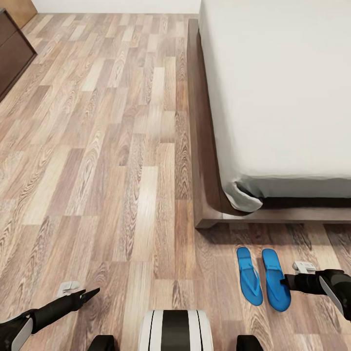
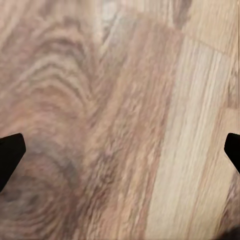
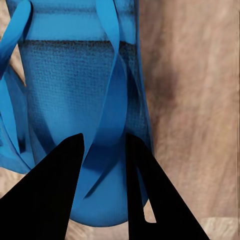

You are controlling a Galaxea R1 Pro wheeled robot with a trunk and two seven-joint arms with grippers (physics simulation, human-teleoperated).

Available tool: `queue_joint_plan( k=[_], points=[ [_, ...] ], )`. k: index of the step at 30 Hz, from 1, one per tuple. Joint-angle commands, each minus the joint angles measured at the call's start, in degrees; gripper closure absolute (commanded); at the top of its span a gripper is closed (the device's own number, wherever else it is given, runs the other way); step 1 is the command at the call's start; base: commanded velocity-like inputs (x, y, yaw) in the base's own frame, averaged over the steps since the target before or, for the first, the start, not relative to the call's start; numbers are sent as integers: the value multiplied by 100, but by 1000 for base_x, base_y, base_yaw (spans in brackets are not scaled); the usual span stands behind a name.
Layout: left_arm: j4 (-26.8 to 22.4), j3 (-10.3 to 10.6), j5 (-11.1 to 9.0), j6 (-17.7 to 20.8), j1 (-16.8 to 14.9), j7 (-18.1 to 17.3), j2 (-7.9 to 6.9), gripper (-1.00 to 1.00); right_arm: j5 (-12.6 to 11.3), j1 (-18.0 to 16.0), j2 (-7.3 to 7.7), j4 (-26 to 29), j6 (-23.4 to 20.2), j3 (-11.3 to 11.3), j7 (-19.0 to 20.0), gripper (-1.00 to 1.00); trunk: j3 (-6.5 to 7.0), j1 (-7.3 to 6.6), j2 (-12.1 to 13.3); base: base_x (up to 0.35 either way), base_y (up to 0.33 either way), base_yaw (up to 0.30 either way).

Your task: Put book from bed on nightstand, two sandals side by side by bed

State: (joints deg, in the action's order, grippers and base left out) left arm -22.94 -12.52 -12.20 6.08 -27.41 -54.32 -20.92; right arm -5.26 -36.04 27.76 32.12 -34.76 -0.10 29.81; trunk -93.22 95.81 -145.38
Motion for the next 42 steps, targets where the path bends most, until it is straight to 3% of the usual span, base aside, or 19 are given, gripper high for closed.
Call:
queue_joint_plan(
  k=[1,19,25,42],
  points=[
    [0,-14,-28,60,-2,-27,0,-100,-54,-2,2,5,-48,-3,-11,100,-3,2,-1,199,-48,0],
    [0,-11,-28,60,-2,-27,0,-100,-54,-3,2,8,-47,1,-11,100,-3,2,-1,14,-3,0],
    [0,-5,-28,60,-2,-27,0,-100,-54,-1,2,13,-49,1,-11,100,-136,17,-9,0,0,0],
    [0,-5,-28,60,-2,-27,0,-100,-48,-1,2,36,-42,-1,-11,100,-225,27,-15,0,0,0]
  ],
)
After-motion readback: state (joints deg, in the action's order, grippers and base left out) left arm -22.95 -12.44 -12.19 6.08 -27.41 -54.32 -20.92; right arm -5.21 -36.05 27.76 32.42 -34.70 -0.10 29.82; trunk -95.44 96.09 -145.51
